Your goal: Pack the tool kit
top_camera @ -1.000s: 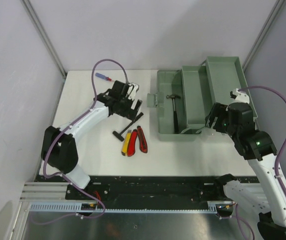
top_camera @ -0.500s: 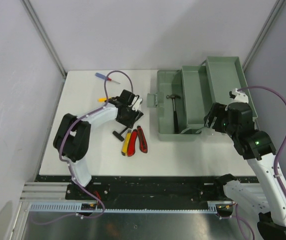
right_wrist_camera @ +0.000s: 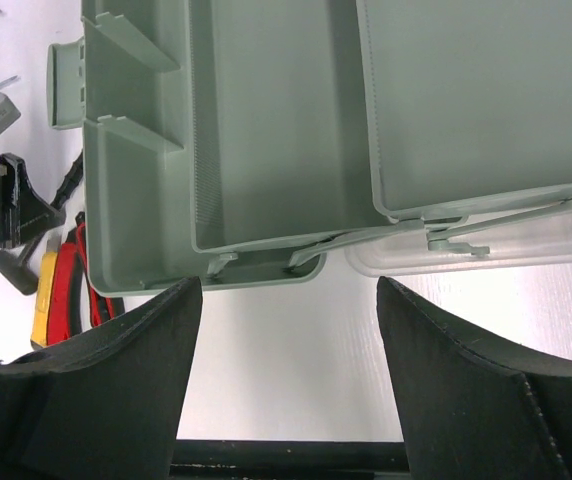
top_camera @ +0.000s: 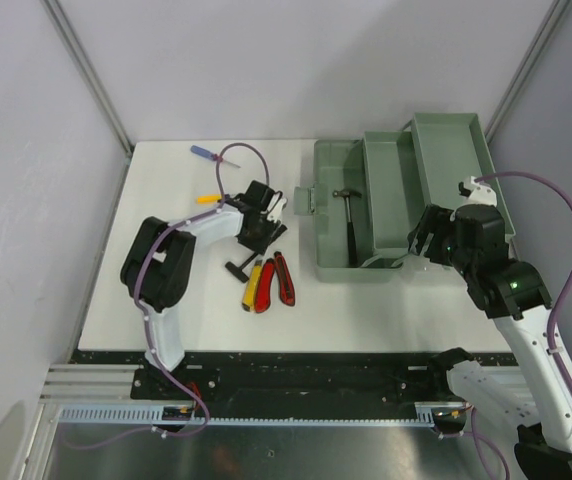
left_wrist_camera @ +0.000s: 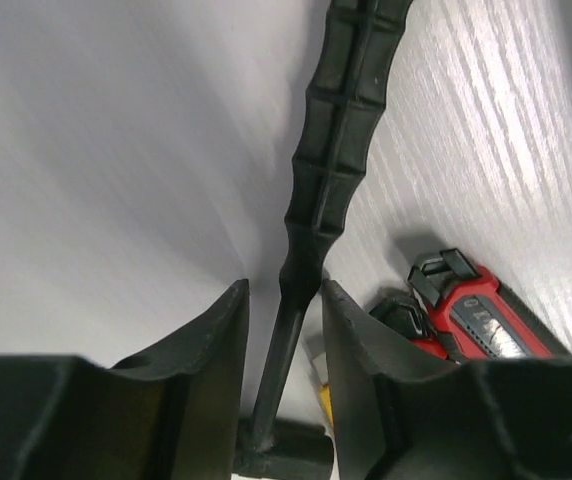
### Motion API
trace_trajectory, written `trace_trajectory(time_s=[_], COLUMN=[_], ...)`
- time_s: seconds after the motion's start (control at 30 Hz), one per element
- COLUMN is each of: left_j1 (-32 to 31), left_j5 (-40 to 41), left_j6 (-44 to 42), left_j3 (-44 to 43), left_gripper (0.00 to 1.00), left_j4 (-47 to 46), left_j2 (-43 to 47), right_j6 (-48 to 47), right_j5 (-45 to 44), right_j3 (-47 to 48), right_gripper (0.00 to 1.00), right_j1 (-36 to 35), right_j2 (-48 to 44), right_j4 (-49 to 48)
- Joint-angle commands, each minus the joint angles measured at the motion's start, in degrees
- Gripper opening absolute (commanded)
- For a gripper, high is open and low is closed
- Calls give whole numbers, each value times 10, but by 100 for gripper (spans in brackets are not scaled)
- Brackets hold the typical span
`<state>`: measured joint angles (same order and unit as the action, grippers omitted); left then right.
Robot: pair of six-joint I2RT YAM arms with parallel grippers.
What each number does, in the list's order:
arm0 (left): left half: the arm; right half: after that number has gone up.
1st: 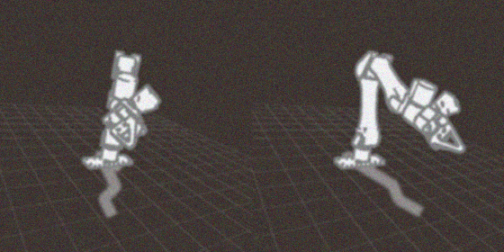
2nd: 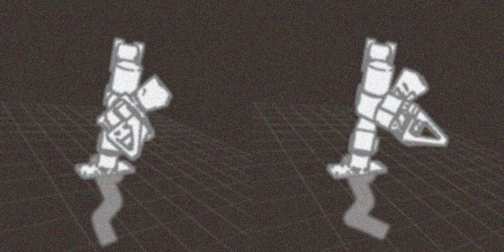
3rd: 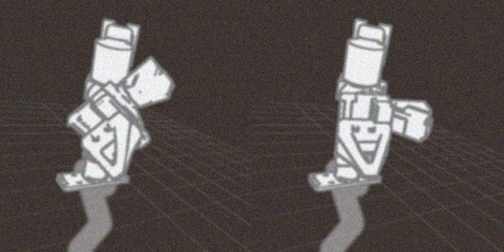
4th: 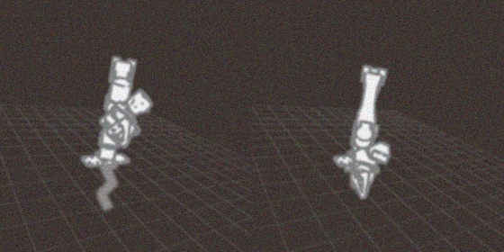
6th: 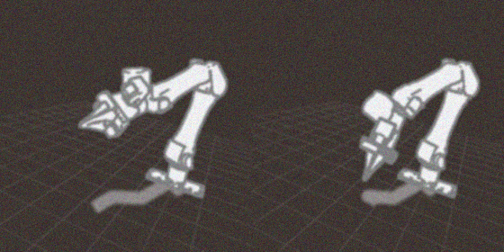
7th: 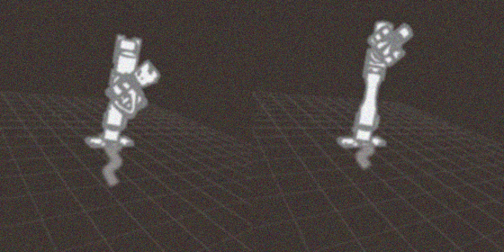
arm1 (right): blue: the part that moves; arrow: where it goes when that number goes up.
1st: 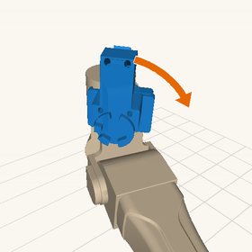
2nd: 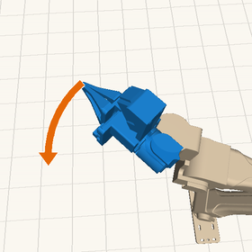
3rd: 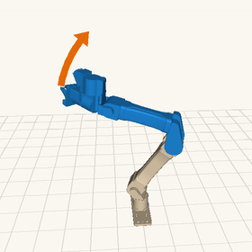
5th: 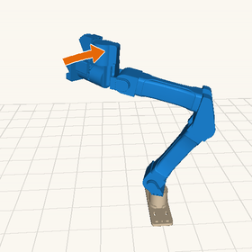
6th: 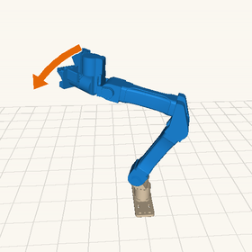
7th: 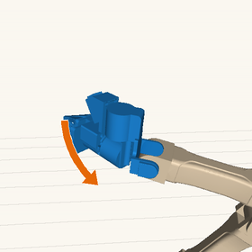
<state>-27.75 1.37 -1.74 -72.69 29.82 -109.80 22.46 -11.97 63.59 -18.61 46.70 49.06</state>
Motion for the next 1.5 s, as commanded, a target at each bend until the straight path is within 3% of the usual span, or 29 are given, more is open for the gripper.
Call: trace_trajectory(time_s=[0.0, 0.2, 0.27, 0.7, 0.9, 1.23, 1.47], left_j1=[10, 13, 15, 37, 35, -29, -98], left_j5=[8, 37, 57, 86, -4, -76, -27], left_j6=[7, 11, 9, 57, 128, 334, 362], left_j3=[-26, -14, -14, -91, -171, -327, -435], left_gripper=[35, 5, 1, 0, 0, 0, 0], left_j4=[-13, -13, -13, 22, 35, 34, 34], left_j2=[-33, -25, -12, 127, 173, 97, -18], right_j6=[7, 9, 9, 3, 2, 8, 9], right_j5=[-3, -8, -8, -11, -18, -16, -18], right_j3=[-1, -1, -1, -1, -1, -1, -4], right_gripper=[75, 75, 75, 75, 75, 75, 76], right_j1=[3, 5, 4, 6, 10, 12, 14], right_j2=[2, 0, 0, 0, -3, -6, -15], right_j4=[-14, -11, -11, -19, -20, -16, -5])
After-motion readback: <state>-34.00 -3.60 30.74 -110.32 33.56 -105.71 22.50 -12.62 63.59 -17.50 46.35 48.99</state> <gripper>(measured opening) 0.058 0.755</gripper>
